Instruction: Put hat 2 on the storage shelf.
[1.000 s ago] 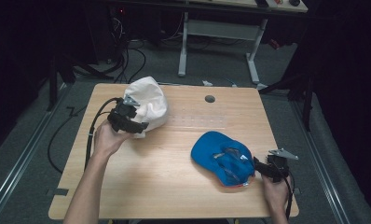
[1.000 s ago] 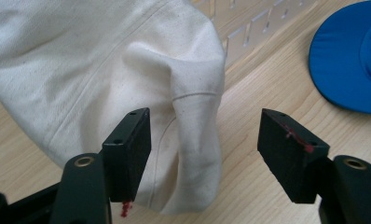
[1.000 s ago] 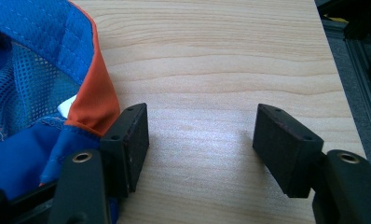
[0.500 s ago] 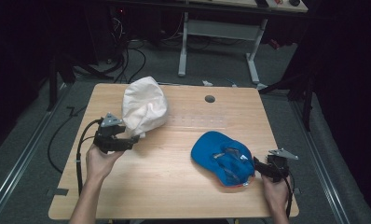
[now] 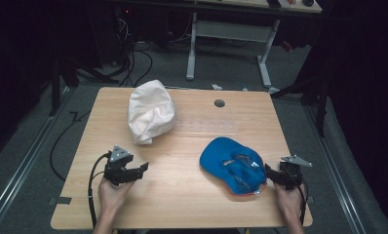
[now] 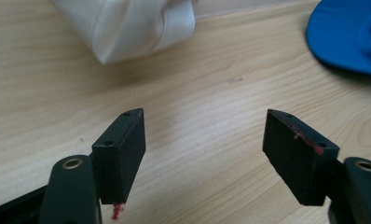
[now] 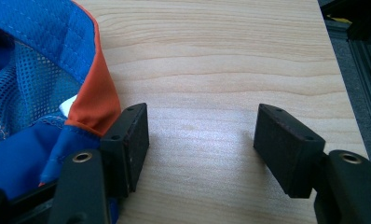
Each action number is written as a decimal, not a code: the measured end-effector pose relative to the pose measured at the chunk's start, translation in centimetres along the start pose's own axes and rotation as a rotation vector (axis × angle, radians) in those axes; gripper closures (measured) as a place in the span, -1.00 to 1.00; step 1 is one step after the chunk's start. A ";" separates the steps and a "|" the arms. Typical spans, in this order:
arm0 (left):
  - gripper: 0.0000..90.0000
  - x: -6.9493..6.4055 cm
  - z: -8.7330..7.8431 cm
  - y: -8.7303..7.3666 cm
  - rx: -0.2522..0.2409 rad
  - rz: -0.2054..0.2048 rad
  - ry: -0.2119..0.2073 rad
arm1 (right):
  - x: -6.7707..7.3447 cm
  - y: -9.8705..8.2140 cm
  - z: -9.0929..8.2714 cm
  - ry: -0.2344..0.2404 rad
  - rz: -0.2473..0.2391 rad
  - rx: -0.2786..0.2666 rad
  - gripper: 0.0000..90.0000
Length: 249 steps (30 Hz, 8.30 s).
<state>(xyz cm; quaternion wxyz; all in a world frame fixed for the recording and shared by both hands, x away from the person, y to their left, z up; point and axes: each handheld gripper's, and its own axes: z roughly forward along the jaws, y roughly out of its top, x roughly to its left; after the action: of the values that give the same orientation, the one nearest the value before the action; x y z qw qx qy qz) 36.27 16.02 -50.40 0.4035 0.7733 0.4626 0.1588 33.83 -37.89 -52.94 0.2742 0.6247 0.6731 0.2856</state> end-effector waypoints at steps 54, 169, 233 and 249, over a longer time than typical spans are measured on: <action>-0.38 -1.1 2.5 -2.3 0.052 0.053 0.112 | 4.4 7.9 2.6 0.380 -0.153 -0.019 -0.29; -0.58 -12.5 4.9 3.6 -0.080 0.434 -0.049 | 11.6 12.8 -1.8 0.883 0.002 0.029 0.92; 0.56 -11.4 2.5 4.0 -0.117 0.532 -0.094 | 13.6 12.1 -0.1 0.931 -0.161 0.220 0.90; 0.85 -11.7 1.7 5.3 -0.078 0.612 -0.199 | 13.6 12.0 0.6 0.898 -0.109 0.228 0.68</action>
<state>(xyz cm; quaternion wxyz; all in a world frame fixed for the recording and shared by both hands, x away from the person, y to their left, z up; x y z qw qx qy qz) 34.34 4.02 -45.89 0.4095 0.8722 0.1605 0.2139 41.57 -23.64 -44.81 -0.1000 0.4293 0.7841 0.4370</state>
